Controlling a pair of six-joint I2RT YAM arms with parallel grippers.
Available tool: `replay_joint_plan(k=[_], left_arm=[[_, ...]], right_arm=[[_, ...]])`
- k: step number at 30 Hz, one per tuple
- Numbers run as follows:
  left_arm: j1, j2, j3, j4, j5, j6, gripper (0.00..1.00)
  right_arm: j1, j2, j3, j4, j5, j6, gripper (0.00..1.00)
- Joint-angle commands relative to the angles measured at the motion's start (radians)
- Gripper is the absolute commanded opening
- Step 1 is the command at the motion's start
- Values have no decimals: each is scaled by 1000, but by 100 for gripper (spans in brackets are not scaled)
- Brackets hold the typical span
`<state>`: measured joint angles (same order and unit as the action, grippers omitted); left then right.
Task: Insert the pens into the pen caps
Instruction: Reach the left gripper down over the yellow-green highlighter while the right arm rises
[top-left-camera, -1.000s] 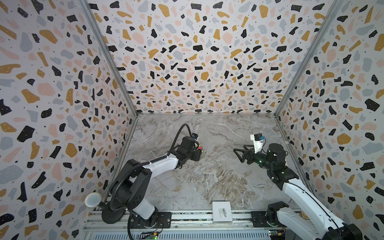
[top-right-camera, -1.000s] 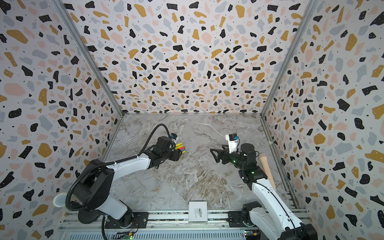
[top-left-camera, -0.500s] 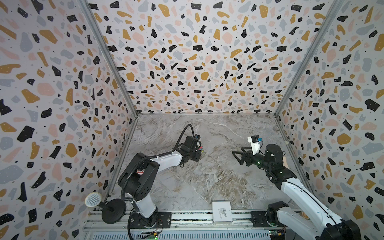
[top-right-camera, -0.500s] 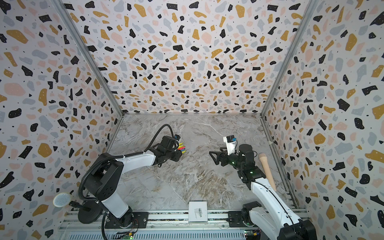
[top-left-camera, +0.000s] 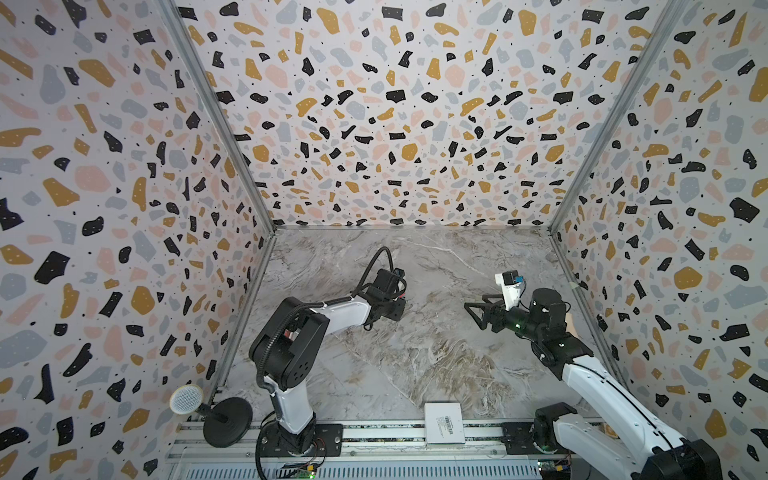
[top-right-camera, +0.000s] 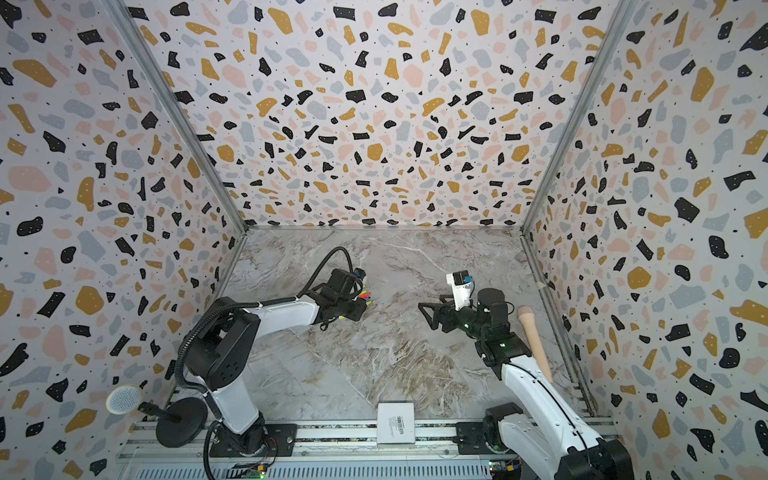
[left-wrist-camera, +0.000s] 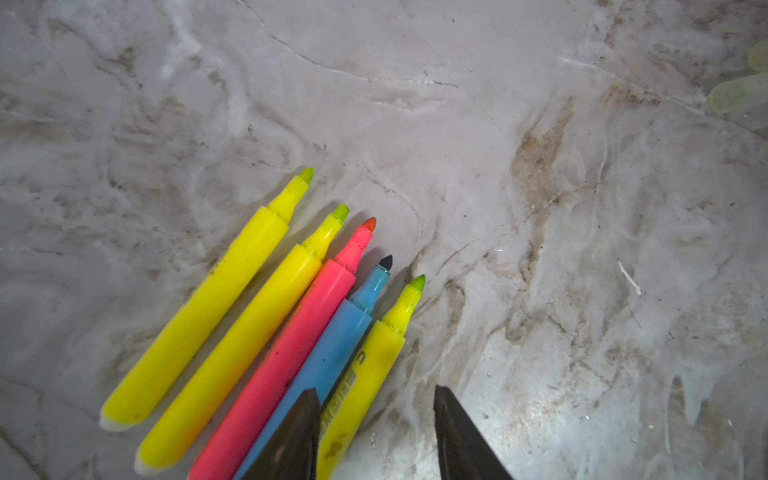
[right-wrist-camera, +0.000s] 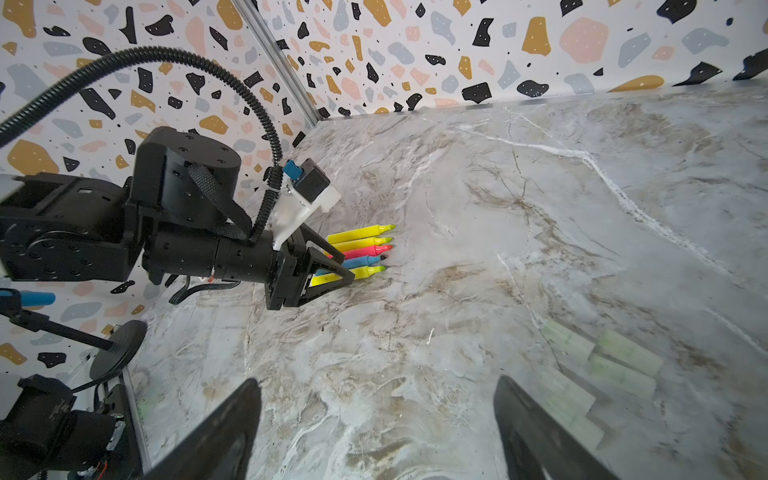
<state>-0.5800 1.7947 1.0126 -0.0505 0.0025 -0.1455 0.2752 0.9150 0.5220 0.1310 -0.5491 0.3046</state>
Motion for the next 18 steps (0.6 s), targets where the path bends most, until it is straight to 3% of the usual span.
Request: replay_joint_plan(k=[1,18], left_arm=[[-7,4,21,-16,-1,18,45],[-8,0,15,-47,-35,42,43]], right_arm=[[4,-15,-1,8,-4,-9,88],[6,-28,-5,6,-22,-7,88]])
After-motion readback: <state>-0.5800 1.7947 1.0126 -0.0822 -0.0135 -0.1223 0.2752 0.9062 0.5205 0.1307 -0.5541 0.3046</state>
